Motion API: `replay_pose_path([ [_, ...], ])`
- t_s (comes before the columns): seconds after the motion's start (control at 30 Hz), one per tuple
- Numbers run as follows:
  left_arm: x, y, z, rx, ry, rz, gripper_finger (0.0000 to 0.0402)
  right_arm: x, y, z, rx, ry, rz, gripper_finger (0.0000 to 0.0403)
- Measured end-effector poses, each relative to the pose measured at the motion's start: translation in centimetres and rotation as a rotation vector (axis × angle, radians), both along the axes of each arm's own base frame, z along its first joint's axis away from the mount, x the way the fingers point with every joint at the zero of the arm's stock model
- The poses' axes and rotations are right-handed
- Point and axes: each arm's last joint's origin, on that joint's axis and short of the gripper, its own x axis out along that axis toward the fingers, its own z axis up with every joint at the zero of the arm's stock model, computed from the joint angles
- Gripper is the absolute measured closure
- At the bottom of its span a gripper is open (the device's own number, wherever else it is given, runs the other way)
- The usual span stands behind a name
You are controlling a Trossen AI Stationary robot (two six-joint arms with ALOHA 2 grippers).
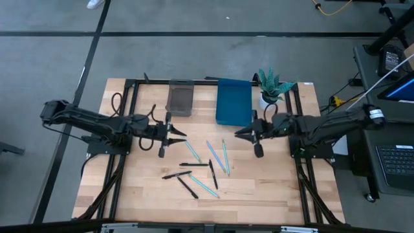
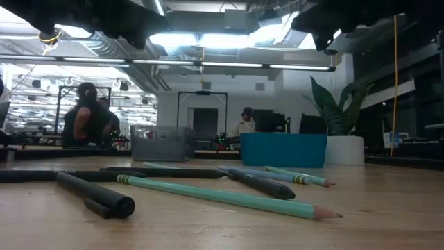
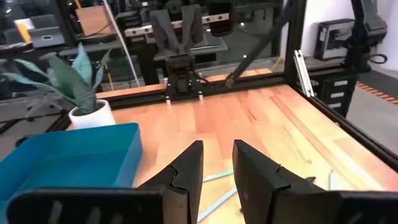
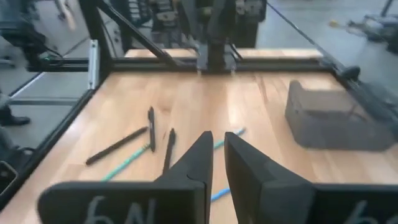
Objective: Sort pens & pencils
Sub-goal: Put the light blue pencil into the blue bin
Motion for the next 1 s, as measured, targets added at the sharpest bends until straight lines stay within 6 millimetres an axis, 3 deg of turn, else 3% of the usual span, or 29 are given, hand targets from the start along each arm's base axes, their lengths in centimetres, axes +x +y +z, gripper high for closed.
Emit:
replay_pose_path([
  [0.23, 0.6, -0.1, -0.9, 0.008, 0.044, 0.011, 0.0331, 1.3, 1.7, -1.9, 0.112, 0.072, -0.125, 0.0359],
  [0.53, 0.9, -0.1, -1.4, 0.038, 0.072, 0.007, 0.0333, 2.4, 2.0, -4.0, 0.26, 0.185, -0.307, 0.0359],
  [1.0, 0.9, 0.2, -1.9, 0.116, 0.121, 0.096, 0.0333, 7.8, 3.0, -2.1, 0.309, 0.645, -0.634, 0.0359],
])
